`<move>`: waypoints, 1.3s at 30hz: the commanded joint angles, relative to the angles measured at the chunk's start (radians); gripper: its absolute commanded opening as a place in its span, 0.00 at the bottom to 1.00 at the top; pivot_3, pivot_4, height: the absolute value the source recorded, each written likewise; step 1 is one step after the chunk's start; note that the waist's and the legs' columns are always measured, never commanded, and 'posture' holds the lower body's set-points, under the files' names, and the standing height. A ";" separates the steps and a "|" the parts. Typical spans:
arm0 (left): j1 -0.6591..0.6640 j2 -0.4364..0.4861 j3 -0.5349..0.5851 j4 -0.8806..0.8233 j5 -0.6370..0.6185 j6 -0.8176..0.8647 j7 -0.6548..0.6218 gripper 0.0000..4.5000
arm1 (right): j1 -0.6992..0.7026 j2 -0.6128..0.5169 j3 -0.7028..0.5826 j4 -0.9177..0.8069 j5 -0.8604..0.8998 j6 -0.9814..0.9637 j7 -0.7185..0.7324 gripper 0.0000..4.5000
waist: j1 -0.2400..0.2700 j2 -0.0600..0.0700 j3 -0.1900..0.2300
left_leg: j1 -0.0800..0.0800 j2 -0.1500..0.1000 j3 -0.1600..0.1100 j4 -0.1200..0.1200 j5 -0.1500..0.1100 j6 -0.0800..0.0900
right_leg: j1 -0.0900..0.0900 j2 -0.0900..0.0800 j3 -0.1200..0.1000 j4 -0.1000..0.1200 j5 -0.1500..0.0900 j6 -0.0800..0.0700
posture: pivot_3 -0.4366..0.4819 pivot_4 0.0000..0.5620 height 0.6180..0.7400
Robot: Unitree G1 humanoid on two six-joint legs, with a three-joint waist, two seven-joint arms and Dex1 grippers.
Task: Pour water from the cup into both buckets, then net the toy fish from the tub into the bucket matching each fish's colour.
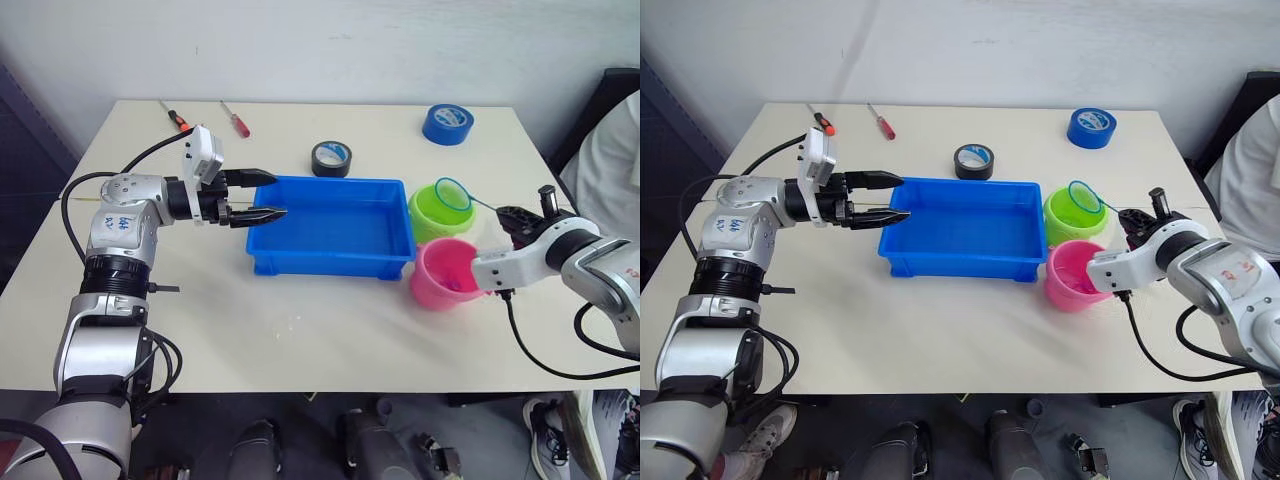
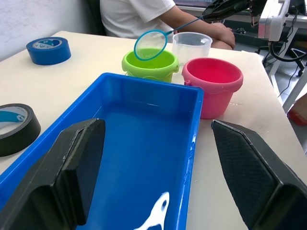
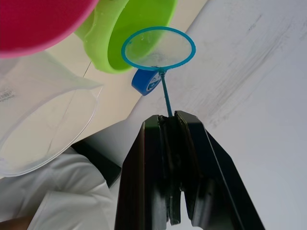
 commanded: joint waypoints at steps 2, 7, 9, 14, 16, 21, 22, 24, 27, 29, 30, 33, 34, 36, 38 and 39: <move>0.011 0.015 0.024 -0.049 -0.014 0.002 -0.002 0.86 | -0.021 0.089 -0.102 -0.056 0.082 0.061 0.039 0.00 | 0.000 0.000 0.000 | 0.000 0.000 0.000 0.000 0.000 -0.001 | 0.000 0.000 0.000 0.000 0.000 0.000 | 0.48 0.27 0.95; 0.032 0.081 0.050 -0.123 -0.073 0.105 -0.076 0.86 | -0.182 0.280 -0.183 -0.104 0.402 0.242 0.159 0.00 | -0.005 0.000 0.000 | 0.000 0.000 0.000 0.001 0.001 -0.002 | 0.000 0.000 0.000 0.001 0.000 0.000 | 0.48 0.27 0.95; 0.050 0.132 0.060 -0.177 -0.092 0.151 -0.106 0.86 | -0.266 0.333 -0.202 -0.073 0.559 0.269 0.234 0.00 | -0.007 0.000 0.000 | 0.003 0.001 0.001 0.001 0.005 -0.008 | 0.000 0.003 -0.001 0.005 0.000 0.000 | 0.48 0.27 0.95; 0.114 0.217 0.085 -0.299 -0.134 0.235 -0.137 0.86 | -0.364 0.423 -0.205 -0.061 0.840 0.415 0.383 0.00 | -0.005 0.000 0.000 | 0.005 0.001 0.000 -0.001 0.005 -0.008 | 0.003 0.002 -0.001 0.004 0.000 0.000 | 0.48 0.27 0.95; 0.145 0.253 0.104 -0.354 -0.161 0.281 -0.142 0.86 | -0.369 0.476 -0.217 -0.053 0.991 0.498 0.442 0.00 | -0.005 0.000 0.000 | 0.008 0.001 0.000 -0.002 0.002 -0.002 | 0.006 0.001 -0.001 0.003 0.000 -0.001 | 0.48 0.27 0.95; 0.260 0.321 0.140 -0.528 -0.232 0.393 -0.135 0.86 | -0.349 0.519 -0.126 -0.039 1.169 0.593 0.556 0.00 | -0.004 0.000 0.000 | 0.008 0.001 -0.002 -0.002 0.001 -0.001 | 0.008 -0.001 -0.001 0.003 -0.001 -0.001 | 0.48 0.27 0.95; 0.286 0.330 0.145 -0.562 -0.246 0.413 -0.132 0.86 | -0.342 0.528 -0.103 -0.038 1.189 0.604 0.570 0.00 | -0.007 0.000 0.000 | 0.008 0.001 -0.002 -0.002 0.001 -0.001 | 0.008 -0.001 -0.001 0.003 -0.001 -0.001 | 0.48 0.27 0.95; 0.332 0.339 0.152 -0.618 -0.264 0.435 -0.122 0.86 | -0.326 0.532 -0.056 -0.033 1.195 0.581 0.590 0.00 | -0.007 0.000 0.000 | 0.011 0.001 -0.002 -0.003 0.001 -0.001 | 0.010 -0.001 0.000 0.002 -0.001 -0.002 | 0.48 0.27 0.95; 0.385 0.342 0.156 -0.677 -0.275 0.446 -0.108 0.86 | -0.305 0.548 0.032 0.000 1.168 0.542 0.601 0.00 | -0.007 0.000 0.000 | 0.011 0.001 -0.002 -0.003 0.001 0.000 | 0.010 -0.001 -0.001 0.002 -0.001 -0.002 | 0.48 0.27 0.95; 0.412 0.336 0.134 -0.709 -0.278 0.444 -0.111 0.86 | -0.288 0.588 0.113 0.056 1.126 0.476 0.596 0.00 | -0.007 0.000 0.000 | 0.011 0.001 -0.003 -0.002 0.001 0.000 | 0.011 -0.001 -0.001 0.002 -0.001 -0.002 | 0.48 0.27 0.95; 0.422 0.331 0.119 -0.719 -0.273 0.433 -0.114 0.86 | -0.285 0.613 0.147 0.093 1.105 0.443 0.588 0.00 | -0.007 -0.001 0.000 | 0.012 0.001 -0.002 -0.003 0.000 0.000 | 0.011 -0.001 -0.001 0.002 -0.001 -0.002 | 0.48 0.27 0.95; 0.443 0.320 0.082 -0.737 -0.264 0.418 -0.124 0.86 | -0.300 0.675 0.213 0.206 1.049 0.365 0.570 0.00 | -0.009 -0.001 0.000 | 0.013 0.001 -0.002 -0.003 0.000 0.000 | 0.012 0.000 0.000 0.002 -0.001 -0.002 | 0.48 0.27 0.95; 0.450 0.320 0.067 -0.740 -0.255 0.406 -0.130 0.86 | -0.305 0.693 0.227 0.238 1.033 0.341 0.566 0.00 | -0.008 -0.001 0.000 | 0.013 0.001 -0.002 -0.003 0.000 0.000 | 0.012 0.000 0.000 0.002 -0.001 -0.002 | 0.48 0.27 0.95; 0.459 0.323 0.037 -0.745 -0.239 0.385 -0.143 0.86 | -0.312 0.724 0.257 0.299 1.003 0.293 0.564 0.00 | -0.007 -0.001 0.000 | 0.013 0.001 -0.002 -0.003 0.000 0.000 | 0.011 0.000 0.000 0.001 -0.001 -0.002 | 0.48 0.27 0.95; 0.454 0.321 0.025 -0.745 -0.243 0.386 -0.142 0.86 | -0.317 0.748 0.273 0.357 0.980 0.248 0.560 0.00 | -0.007 -0.001 0.000 | 0.012 0.001 -0.002 -0.003 0.000 0.000 | 0.011 0.000 0.000 0.001 -0.001 -0.002 | 0.48 0.27 0.95; 0.453 0.322 0.020 -0.743 -0.244 0.384 -0.141 0.86 | -0.319 0.757 0.276 0.378 0.971 0.231 0.559 0.00 | -0.007 -0.001 0.000 | 0.012 0.001 -0.002 -0.002 0.000 0.000 | 0.012 0.000 -0.001 0.001 -0.001 -0.002 | 0.48 0.27 0.95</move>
